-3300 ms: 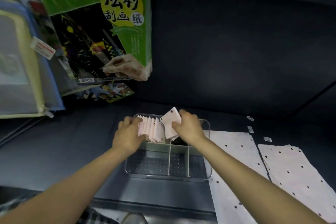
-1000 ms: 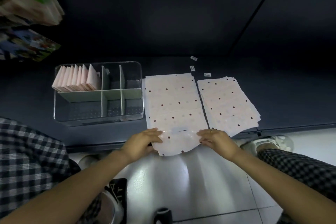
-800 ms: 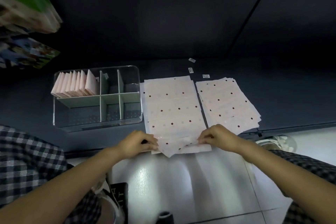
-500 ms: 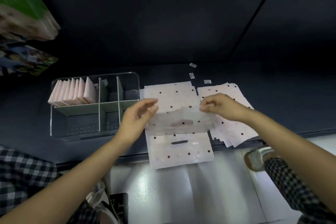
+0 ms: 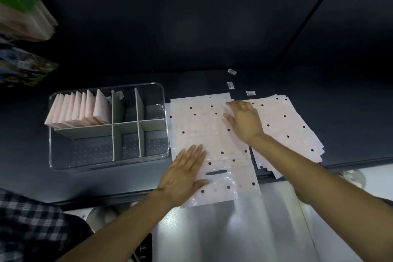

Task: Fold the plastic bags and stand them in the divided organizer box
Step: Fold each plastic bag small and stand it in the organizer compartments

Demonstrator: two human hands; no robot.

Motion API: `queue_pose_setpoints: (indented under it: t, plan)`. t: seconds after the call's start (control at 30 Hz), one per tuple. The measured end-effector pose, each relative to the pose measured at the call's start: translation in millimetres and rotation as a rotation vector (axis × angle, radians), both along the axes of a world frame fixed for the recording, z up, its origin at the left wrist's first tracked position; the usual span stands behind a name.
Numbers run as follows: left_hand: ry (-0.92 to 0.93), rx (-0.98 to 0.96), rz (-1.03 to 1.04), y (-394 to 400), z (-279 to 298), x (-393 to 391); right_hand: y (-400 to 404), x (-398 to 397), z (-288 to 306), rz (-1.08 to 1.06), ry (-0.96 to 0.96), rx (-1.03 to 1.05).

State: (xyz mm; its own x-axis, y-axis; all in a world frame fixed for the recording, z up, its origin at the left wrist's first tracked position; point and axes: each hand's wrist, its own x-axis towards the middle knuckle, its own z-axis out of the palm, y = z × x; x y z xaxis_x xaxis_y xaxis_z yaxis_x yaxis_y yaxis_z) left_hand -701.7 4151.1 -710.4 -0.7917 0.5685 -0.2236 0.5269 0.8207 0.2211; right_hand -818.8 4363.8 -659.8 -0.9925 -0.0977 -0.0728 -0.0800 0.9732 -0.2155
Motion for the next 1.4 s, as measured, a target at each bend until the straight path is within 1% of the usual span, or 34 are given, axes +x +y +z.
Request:
queue_pose_setpoints:
  t: [0.07, 0.13, 0.17, 0.23, 0.3, 0.47, 0.57, 0.63, 0.7, 0.77, 0.8, 0.87, 0.9, 1.0, 1.07, 1.17, 1.2, 1.27, 1.33, 1.4]
  plan:
    - [-0.002, -0.027, -0.017, 0, -4, -2, -7, 35, -8, 0.224, 0.055, -0.039]
    - [-0.002, -0.075, -0.047, 0, -6, -3, -10, 70, -21, 0.480, 0.037, -0.002]
    - [-0.002, -0.097, -0.063, -1, -7, -3, -9, 85, -28, 0.571, -0.009, 0.048]
    - [-0.004, -0.107, -0.077, -1, -9, -5, 0, 104, -40, 0.631, -0.124, 0.169]
    - [-0.013, -0.088, -0.078, -4, -9, -5, 19, 112, -45, 0.608, -0.169, 0.235]
    - [-0.031, -0.077, -0.050, -40, -10, 7, 79, 122, -38, 0.520, -0.227, 0.305]
    - [-0.054, -0.088, -0.024, -57, -6, 15, 89, 123, -26, 0.500, -0.181, 0.329]
    - [-0.052, -0.033, 0.010, -54, 1, 14, 75, 117, -15, 0.478, -0.055, 0.264]
    - [-0.022, 0.094, 0.052, -43, 8, 10, 59, 110, -13, 0.437, 0.080, 0.127]
    - [0.005, 0.205, 0.077, -29, 13, 6, 44, 104, -12, 0.382, 0.072, 0.004]
    - [0.010, 0.258, 0.104, -22, 14, 3, 38, 102, -13, 0.376, 0.080, -0.018]
    - [0.011, 0.335, 0.168, -8, 15, -3, 32, 96, -17, 0.419, 0.129, 0.033]
    - [0.018, 0.338, 0.184, -2, 14, -7, 30, 94, -17, 0.441, 0.145, 0.086]
    - [0.056, 0.296, 0.201, 6, 10, -13, 33, 89, -18, 0.556, 0.174, 0.253]
    - [0.083, 0.257, 0.189, 7, 10, -15, 36, 87, -19, 0.613, 0.159, 0.349]
    - [0.130, 0.195, 0.125, 8, 13, -17, 34, 79, -14, 0.619, 0.117, 0.391]
    - [0.126, 0.184, 0.118, 8, 14, -18, 32, 77, -12, 0.594, 0.065, 0.374]
    - [0.094, 0.183, 0.126, 6, 17, -20, 32, 75, -13, 0.536, -0.027, 0.257]
    - [0.050, 0.222, 0.171, 5, 23, -21, 35, 74, -9, 0.487, -0.067, 0.023]
    - [-0.008, 0.251, 0.251, 3, 33, -22, 42, 75, -2, 0.441, -0.083, -0.148]
